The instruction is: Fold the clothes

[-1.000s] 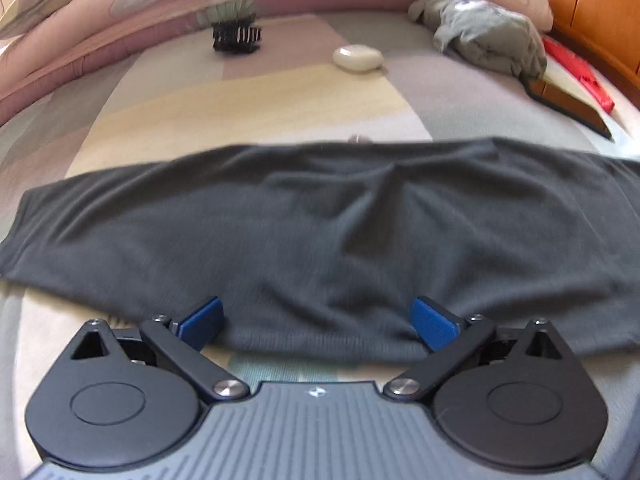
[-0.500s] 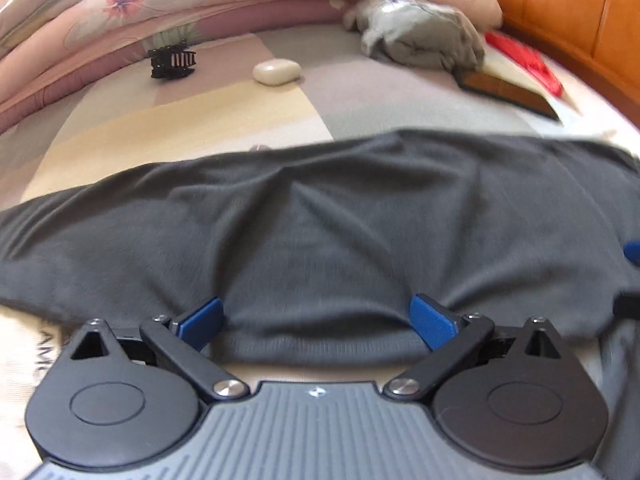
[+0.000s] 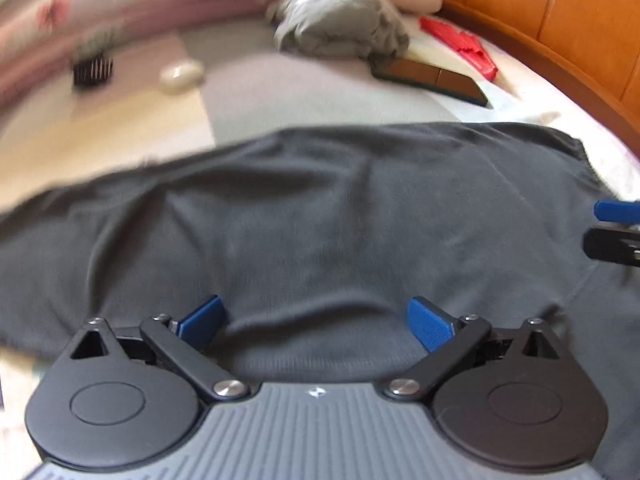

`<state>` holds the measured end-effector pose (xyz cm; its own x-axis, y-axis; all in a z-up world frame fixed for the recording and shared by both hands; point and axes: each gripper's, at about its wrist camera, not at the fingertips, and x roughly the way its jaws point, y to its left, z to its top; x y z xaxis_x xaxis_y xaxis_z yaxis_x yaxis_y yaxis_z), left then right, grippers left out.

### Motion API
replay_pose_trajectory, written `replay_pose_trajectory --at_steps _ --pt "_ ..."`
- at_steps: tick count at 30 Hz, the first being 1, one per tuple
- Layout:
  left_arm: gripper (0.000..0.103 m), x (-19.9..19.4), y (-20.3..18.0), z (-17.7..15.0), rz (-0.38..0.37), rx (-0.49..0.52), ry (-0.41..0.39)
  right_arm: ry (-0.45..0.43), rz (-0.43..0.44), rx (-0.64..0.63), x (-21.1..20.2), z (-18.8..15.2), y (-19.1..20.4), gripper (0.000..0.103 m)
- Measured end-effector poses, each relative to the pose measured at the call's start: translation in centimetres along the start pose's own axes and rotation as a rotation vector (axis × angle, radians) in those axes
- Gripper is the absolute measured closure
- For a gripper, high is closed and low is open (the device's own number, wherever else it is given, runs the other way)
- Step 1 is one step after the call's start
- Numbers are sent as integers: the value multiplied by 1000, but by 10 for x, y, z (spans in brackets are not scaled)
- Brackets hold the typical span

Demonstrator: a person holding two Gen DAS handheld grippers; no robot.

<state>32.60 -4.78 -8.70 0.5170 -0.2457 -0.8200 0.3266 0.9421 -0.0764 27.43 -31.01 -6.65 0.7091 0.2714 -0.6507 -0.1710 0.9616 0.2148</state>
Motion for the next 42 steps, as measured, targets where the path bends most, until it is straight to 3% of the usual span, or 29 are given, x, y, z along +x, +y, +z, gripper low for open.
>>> replay_pose_trajectory --at_steps 2,5,8,13,15,18,21,23,28,34,38,42 --pt "7 -11 1 12 -23 -20 10 5 -35 18 1 0 -13 0" --pt "7 -18 -12 40 -72 4 -76 30 -60 25 7 -2 -22 0" --pt "6 -2 -31 70 -169 10 -121 57 -83 31 14 -4 -31 0" --pt "6 60 -60 100 -272 -26 -25 69 -83 19 18 -7 -35 0" --pt "6 81 -64 103 -268 -64 8 67 -72 19 18 -7 -37 0" --pt "6 92 -69 107 -196 -39 -46 55 -49 38 16 -7 -42 0" --pt "7 97 -79 121 -127 -34 -37 47 -34 42 15 -8 -44 0" --pt "7 90 -87 127 -145 -42 -27 44 -26 44 14 -8 -45 0" --pt "5 70 -131 138 -380 20 -2 44 -22 15 12 -11 -43 0" --pt "5 96 -202 152 -560 104 132 49 -28 -32 12 -13 -39 0" --pt "6 122 -233 153 -559 140 181 47 -10 -31 11 -13 -42 0" --pt "6 140 -242 160 -502 133 129 46 0 -27 11 -12 -44 0"
